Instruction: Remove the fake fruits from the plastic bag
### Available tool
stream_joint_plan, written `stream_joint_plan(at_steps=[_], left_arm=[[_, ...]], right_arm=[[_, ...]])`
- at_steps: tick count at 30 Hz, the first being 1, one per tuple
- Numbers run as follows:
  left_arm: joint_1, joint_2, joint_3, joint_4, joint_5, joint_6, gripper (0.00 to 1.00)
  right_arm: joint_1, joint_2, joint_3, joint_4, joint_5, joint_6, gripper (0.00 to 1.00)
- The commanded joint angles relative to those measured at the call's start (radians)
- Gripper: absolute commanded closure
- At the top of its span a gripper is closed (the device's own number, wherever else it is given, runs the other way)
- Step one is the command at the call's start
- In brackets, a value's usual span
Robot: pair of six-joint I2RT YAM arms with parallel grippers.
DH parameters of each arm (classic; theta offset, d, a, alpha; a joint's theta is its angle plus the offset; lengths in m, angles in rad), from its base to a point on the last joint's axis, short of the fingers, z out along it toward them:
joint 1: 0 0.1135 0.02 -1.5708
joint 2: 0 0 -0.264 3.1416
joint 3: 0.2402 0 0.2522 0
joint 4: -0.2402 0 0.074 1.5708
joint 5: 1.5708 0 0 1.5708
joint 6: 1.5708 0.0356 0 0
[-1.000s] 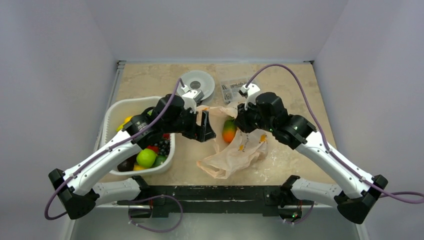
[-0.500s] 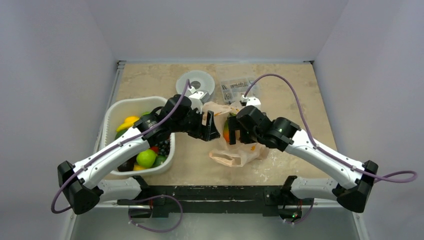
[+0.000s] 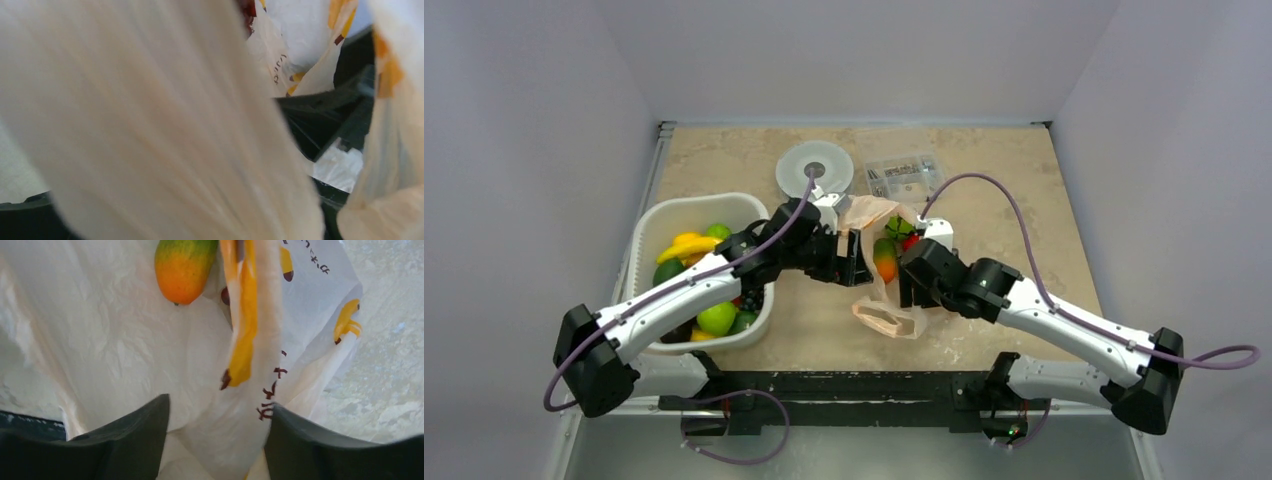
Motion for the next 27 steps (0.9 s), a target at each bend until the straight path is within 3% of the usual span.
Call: stream_joint_plan(at_steps=[1,2,6,9,12,14,18,23,24,27], left_arm=[[-0.002,0.075,-0.049,0.183,0.020,-0.124,0.12],[-0.002,0.097,-0.055,0.221,0.032,-0.146,0.12],[0.000,0.196,-0.049,0.314,0.047,-0.201,0.15],[0.019,0.230,-0.056,0.373,0.068,-0.228,0.22],[0.025,0.207,-0.100,0.463,0.082,-0.250,0.17],[0.026,0.177,-0.111,0.463,0.064,-0.253,0.14],[0.024,0.086,-0.144,0.460,0.055,-0.248,0.11],[0.023,-0.096,-0.189,0.325,-0.026,-0.245,0.05],[0.022,-0.113,-0.188,0.312,-0.037,-0.245,0.03],[0.023,-0.083,-0.146,0.280,-0.048,-0.242,0.01]], right_arm=[[0.007,-0.096,-0.088,0.192,-0.063,-0.032,0.53],[0.007,-0.111,-0.104,0.216,-0.066,-0.038,0.63],[0.020,-0.167,-0.169,0.336,-0.088,-0.077,0.84],[0.028,-0.194,-0.222,0.413,-0.071,-0.095,0.87],[0.037,-0.183,-0.241,0.469,-0.042,-0.125,0.91],[0.047,-0.180,-0.244,0.511,-0.030,-0.146,1.00],[0.051,-0.145,-0.233,0.564,-0.029,-0.179,1.00],[0.051,-0.110,-0.204,0.548,-0.016,-0.191,1.00],[0.051,-0.110,-0.202,0.548,-0.015,-0.192,0.95],[0.051,-0.113,-0.194,0.548,-0.025,-0.203,0.93]])
